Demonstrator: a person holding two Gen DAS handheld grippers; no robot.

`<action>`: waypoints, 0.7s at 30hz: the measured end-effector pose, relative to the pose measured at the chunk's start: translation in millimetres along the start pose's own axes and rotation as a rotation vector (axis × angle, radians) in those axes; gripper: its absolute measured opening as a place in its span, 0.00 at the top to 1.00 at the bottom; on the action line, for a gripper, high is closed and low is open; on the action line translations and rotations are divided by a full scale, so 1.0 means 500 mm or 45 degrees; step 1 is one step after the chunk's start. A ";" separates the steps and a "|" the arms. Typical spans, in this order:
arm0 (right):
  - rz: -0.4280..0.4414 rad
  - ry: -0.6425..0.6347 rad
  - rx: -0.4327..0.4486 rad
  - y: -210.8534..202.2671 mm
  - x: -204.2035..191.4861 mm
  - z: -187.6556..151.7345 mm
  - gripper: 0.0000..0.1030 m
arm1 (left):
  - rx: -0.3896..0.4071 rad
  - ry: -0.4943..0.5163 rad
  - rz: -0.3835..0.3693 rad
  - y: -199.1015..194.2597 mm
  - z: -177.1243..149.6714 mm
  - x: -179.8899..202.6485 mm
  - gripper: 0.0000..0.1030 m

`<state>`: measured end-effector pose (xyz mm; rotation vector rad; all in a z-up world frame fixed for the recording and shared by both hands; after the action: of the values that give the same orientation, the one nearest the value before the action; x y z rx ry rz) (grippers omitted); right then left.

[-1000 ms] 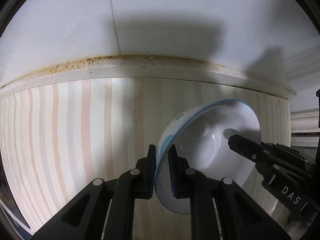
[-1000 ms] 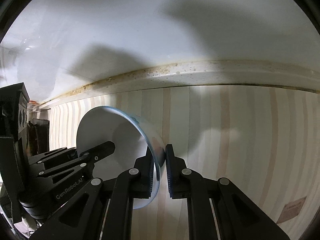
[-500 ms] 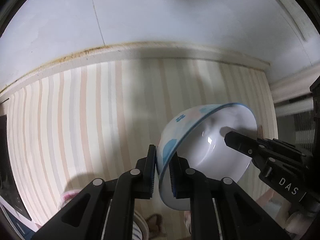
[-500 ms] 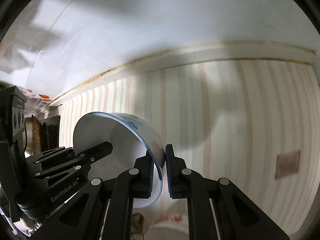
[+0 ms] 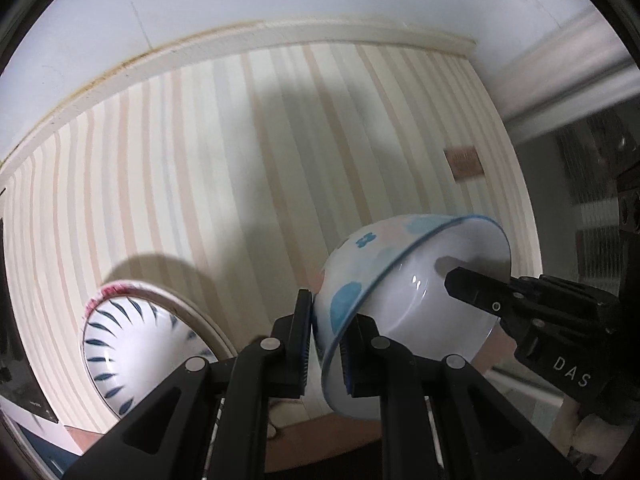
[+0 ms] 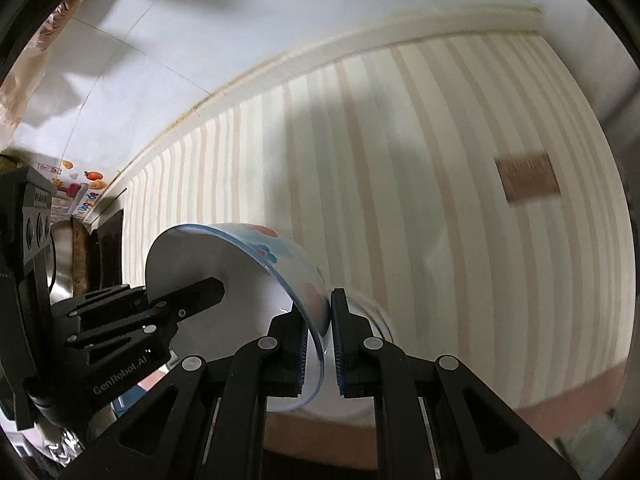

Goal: Organize plates and bowls
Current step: 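Lift the blue-dotted bowl and lower it onto the nested white bowls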

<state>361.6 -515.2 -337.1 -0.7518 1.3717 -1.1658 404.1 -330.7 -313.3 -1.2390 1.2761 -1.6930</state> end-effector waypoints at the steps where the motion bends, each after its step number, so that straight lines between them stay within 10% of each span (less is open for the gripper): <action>1: -0.001 0.009 -0.007 0.000 0.009 -0.011 0.88 | -0.016 0.014 0.008 0.005 -0.006 0.009 0.90; 21: -0.027 0.093 -0.179 0.090 0.068 -0.082 0.86 | -0.085 0.136 0.212 0.076 -0.034 0.052 0.90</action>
<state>324.5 -523.8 -395.4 -0.8317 1.5224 -1.1312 378.4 -360.0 -343.5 -1.0603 1.4680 -1.6264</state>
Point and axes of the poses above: each gripper's, at about its wrist camera, not at the fingertips, and y roughly the way its jaws point, x to its right, z to its top, the point moved 3 cm from there along y, roughly the way its jaws point, and after that the axes turned 4 degrees about -z, right-handed, at the moved point
